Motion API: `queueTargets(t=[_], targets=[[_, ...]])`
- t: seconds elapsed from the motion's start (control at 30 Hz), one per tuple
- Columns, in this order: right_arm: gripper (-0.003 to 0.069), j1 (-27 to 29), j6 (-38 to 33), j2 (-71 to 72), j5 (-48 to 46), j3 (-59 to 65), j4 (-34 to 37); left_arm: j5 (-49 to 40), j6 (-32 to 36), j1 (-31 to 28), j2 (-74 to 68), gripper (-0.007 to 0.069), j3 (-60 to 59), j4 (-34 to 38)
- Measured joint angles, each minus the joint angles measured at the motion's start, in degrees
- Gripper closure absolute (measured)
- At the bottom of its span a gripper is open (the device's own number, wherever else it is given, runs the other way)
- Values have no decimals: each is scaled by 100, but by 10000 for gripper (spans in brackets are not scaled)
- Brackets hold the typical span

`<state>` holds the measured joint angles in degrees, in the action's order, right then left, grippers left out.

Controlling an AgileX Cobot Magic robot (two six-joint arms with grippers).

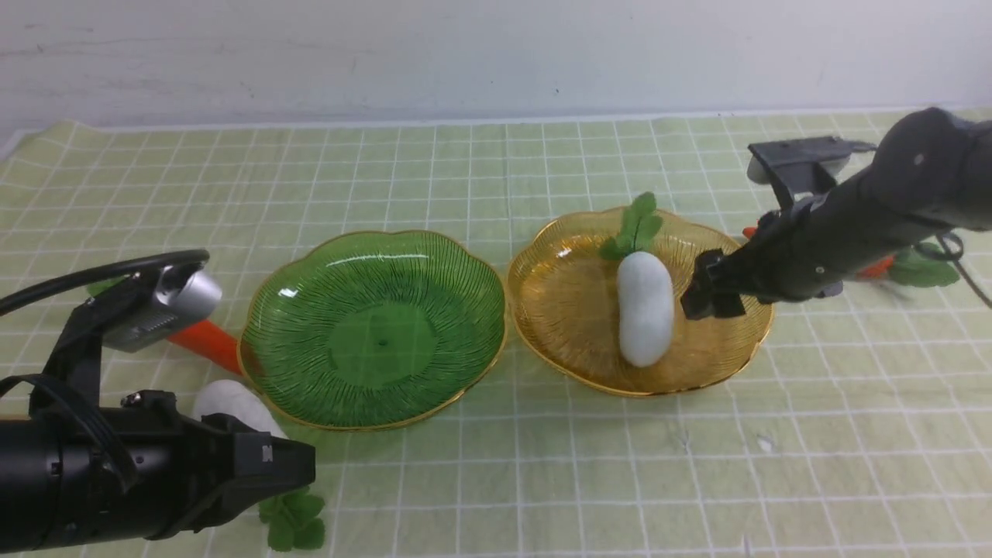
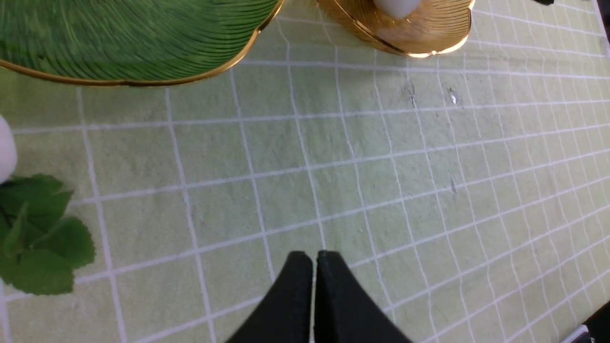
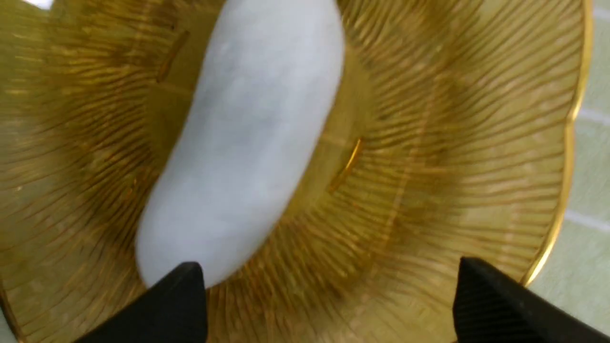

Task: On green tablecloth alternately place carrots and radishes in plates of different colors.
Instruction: 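Place the white radish on the plate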

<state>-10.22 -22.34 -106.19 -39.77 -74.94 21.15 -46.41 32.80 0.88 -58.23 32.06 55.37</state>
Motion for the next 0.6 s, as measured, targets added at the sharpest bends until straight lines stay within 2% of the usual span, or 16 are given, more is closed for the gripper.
queueTargets(t=[0.1,0.23,0.47,0.6], targets=[[19,92,150,0,-48,-239,-203,0,0,0,0,631,0,0],[32,489,358,-5,66,-534,-803,0,0,0,0,631,0,-4],[71,1059,373,-358,844,-533,-1801,0,0,0,0,631,0,-4],[76,1171,378,-802,1399,-533,-2198,0,0,0,0,631,0,-4]])
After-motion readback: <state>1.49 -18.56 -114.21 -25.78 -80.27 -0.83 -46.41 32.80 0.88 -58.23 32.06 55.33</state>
